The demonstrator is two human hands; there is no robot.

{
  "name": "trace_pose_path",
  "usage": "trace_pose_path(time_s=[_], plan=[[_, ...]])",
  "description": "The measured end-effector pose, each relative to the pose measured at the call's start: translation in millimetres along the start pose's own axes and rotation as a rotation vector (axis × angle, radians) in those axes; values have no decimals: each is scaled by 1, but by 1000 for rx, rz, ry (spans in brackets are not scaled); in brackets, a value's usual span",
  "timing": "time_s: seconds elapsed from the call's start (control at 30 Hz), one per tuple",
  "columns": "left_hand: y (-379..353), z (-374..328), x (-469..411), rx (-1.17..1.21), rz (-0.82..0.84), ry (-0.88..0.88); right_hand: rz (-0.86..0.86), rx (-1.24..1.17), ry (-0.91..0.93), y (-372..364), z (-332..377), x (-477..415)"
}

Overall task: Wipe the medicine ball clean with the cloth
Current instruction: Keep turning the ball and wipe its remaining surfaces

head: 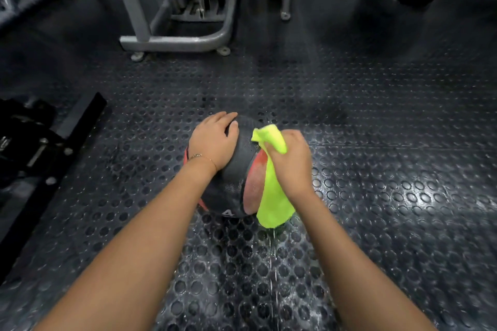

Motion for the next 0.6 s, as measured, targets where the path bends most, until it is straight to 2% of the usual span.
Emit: trace_pose_path(time_s=[0.1,0.23,0.3,0.43,0.5,0.6], plan=[[-1,3,-1,3,-12,59,-8,57,2,0,6,5],[0,1,-4,28,5,41,15,92,200,-7,21,60],[2,1,-4,35,7,26,60,84,262,-7,22,48],[2,2,-7,30,25,46,44,83,128,-1,15,-3],[2,4,-9,41,32,70,36,145,104,-4,17,3],[2,4,-14,68,57,74,66,168,246,-14,30,45]])
Point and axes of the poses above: each hand's wrist, its own x-axis away from the middle knuckle, its own y-axis out of the back of the hand, z = x × y, the point moved 9 cm from there along -x, towards the middle knuckle, and after that the axes turned 15 degrees about y, right-handed, at the moved point
